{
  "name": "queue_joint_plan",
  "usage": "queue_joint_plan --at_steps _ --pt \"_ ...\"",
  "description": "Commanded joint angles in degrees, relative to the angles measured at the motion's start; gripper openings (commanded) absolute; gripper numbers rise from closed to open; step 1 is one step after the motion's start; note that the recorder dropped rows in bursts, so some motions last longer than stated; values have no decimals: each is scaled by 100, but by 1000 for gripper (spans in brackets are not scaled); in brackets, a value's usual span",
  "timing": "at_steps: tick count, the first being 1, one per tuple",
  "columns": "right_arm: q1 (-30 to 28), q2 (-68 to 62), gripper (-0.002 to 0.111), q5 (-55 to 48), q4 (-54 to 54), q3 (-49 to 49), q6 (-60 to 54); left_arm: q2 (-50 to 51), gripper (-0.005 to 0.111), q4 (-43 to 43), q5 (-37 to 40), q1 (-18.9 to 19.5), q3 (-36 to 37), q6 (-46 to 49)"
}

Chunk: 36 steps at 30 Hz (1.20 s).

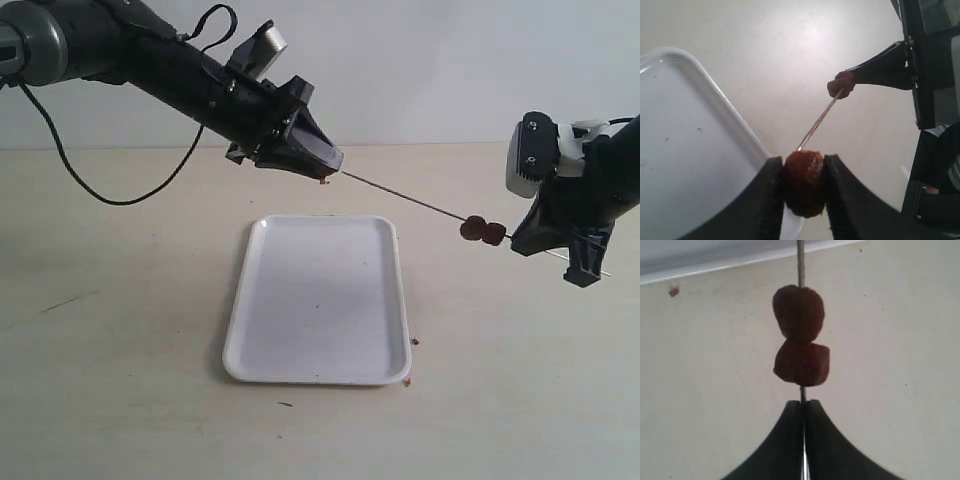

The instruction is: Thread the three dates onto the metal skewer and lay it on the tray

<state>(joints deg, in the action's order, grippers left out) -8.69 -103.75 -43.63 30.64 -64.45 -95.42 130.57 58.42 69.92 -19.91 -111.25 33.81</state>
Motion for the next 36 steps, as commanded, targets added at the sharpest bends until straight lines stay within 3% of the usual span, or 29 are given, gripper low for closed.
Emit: queue_joint_plan --at_steps 1,6,26,36 --pt "3 71 0 -54 113 7 -78 -68 29 230 4 -2 -14 159" --pt "3 71 0 -62 551 7 -345 6 29 193 4 -2 -14 193" --pt "3 71 0 -314 550 7 -1011 12 29 293 4 -2 -14 327" --pt "3 71 0 104 868 7 -1211 12 29 192 4 -139 -14 327"
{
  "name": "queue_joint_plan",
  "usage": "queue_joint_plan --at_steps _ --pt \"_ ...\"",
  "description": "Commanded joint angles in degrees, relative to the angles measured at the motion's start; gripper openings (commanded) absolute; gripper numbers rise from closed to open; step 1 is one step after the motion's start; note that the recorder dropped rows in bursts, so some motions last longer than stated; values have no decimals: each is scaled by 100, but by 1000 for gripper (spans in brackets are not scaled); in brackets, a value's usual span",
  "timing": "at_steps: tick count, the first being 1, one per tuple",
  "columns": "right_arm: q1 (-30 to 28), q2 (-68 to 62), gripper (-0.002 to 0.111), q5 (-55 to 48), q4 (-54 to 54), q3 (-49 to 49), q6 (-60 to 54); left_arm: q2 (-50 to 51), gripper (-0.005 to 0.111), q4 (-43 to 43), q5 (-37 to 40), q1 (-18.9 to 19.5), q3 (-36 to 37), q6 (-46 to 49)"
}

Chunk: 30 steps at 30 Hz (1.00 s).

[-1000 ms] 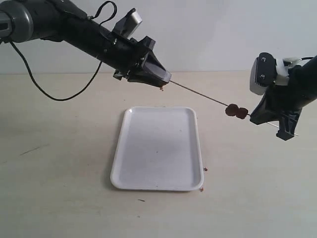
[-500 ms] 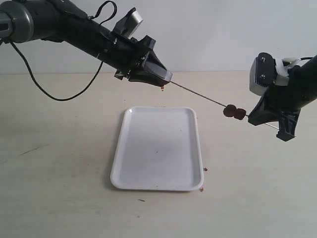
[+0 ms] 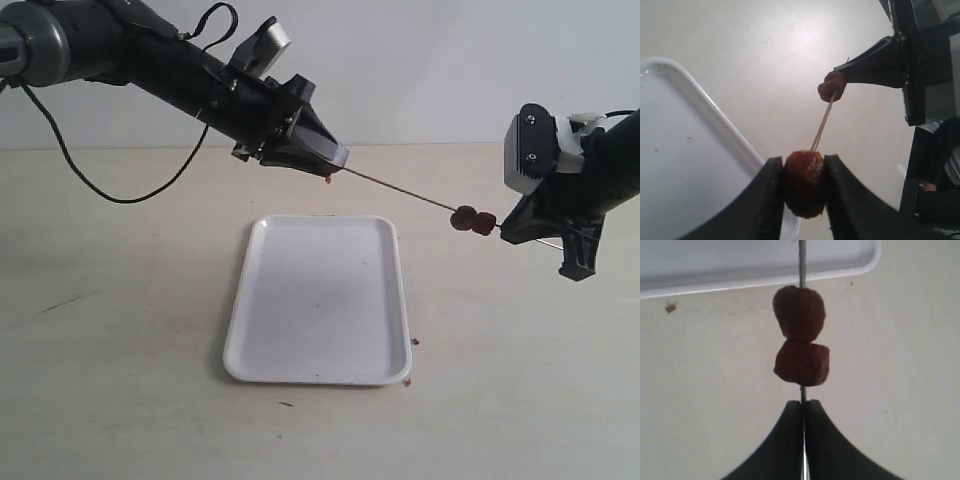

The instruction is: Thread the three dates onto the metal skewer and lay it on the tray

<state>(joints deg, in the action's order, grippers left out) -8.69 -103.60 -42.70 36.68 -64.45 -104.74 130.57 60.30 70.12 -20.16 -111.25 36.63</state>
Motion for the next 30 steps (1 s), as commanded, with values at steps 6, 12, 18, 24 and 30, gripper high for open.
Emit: queue_joint_plan --at_steps 6,12,18,24,30 --pt "3 56 0 -34 512 7 -324 12 29 20 -16 -300 -14 58" --pt "3 56 0 -125 665 7 -324 12 29 29 -16 -416 -14 58" --pt "3 56 0 -299 748 7 -324 12 29 76 -16 -531 -14 58" --pt "3 56 0 -426 889 7 -324 12 29 81 -16 -679 -14 106" --pt "3 56 0 -517 1125 7 -324 12 37 91 -16 -701 -14 157"
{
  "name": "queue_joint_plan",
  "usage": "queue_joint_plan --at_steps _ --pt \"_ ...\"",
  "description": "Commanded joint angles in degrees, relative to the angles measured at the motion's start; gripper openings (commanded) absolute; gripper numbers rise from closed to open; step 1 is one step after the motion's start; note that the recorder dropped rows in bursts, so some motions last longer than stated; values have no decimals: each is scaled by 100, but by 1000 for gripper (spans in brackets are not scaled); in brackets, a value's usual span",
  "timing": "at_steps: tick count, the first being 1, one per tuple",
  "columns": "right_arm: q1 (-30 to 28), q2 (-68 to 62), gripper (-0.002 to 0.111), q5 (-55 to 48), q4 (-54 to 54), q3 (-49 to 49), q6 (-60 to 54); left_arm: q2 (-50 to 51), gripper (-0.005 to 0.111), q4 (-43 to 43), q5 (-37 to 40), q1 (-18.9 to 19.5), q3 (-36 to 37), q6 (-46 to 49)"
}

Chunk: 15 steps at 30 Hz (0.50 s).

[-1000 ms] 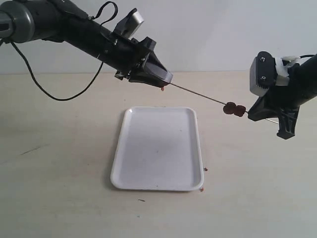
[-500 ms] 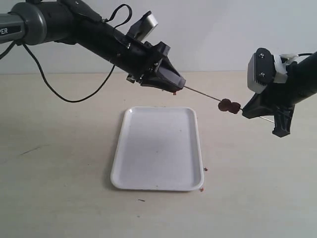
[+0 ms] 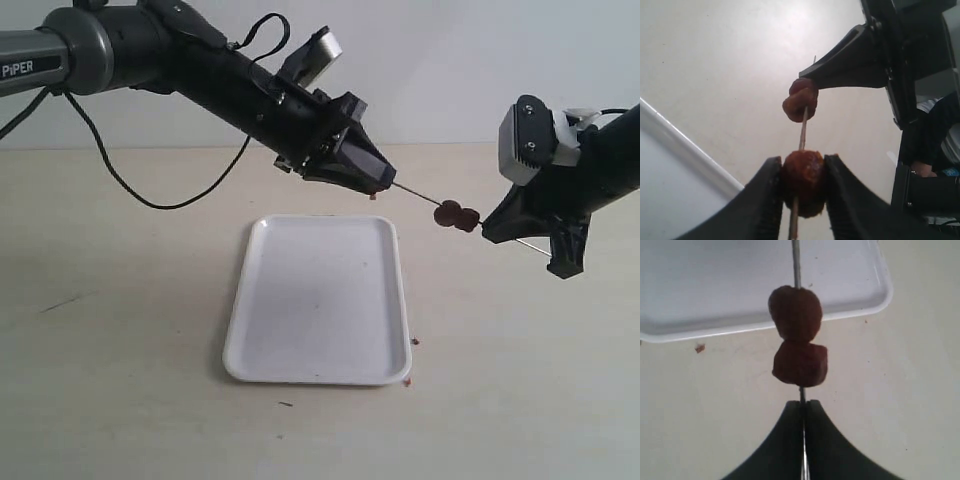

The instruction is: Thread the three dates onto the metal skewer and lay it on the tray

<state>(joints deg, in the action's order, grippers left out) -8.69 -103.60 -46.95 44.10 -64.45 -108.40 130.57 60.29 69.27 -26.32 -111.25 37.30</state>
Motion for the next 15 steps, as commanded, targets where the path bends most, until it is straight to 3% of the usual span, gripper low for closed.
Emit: queue_joint_plan --at_steps 1,7,15 --pt "3 56 0 -138 440 7 42 12 41 92 69 -96 -14 126" --pt "3 56 0 -181 528 7 42 12 68 145 69 -117 -14 221" --pt "3 56 0 74 316 7 655 -10 73 145 -385 111 -14 579"
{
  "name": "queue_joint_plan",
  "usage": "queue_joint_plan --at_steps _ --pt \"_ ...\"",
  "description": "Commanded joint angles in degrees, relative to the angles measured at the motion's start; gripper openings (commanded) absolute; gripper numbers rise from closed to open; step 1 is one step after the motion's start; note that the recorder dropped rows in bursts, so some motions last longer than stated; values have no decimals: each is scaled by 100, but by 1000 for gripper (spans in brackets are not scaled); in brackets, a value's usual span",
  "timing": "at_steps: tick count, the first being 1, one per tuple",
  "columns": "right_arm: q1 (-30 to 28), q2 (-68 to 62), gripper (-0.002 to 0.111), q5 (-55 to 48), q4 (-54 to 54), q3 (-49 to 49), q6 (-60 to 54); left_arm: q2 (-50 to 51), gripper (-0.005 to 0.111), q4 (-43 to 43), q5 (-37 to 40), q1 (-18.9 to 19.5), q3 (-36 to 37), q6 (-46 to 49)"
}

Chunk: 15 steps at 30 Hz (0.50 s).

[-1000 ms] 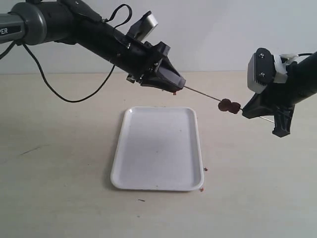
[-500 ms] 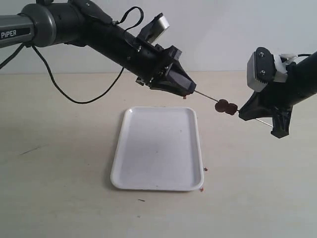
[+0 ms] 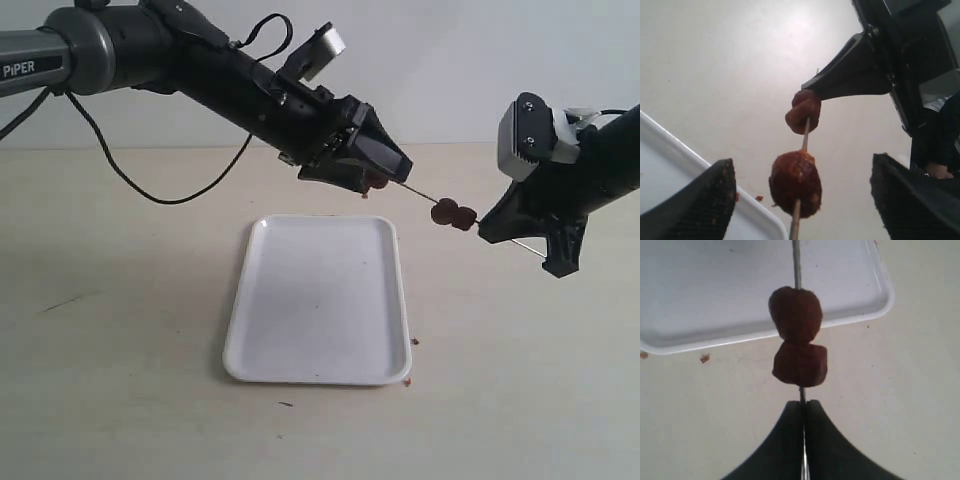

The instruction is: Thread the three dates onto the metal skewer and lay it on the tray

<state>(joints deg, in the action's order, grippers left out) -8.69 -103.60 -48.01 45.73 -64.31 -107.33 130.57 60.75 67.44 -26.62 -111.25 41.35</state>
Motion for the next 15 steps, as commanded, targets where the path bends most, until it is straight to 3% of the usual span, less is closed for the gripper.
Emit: queue_joint_plan --at_steps 1,5,8,11,15 --pt "3 56 0 508 126 -7 1012 -47 73 113 -266 297 -14 183" --pt "3 56 0 939 249 -7 1810 -146 73 155 -242 652 -14 353" --pt "3 56 0 1012 1126 -7 2205 -276 73 186 -106 923 -14 488" --pt "3 56 0 989 1652 -7 2483 -418 73 241 64 1009 -14 513" --pt "3 56 0 528 1243 -7 2125 -511 73 313 24 1009 -14 599"
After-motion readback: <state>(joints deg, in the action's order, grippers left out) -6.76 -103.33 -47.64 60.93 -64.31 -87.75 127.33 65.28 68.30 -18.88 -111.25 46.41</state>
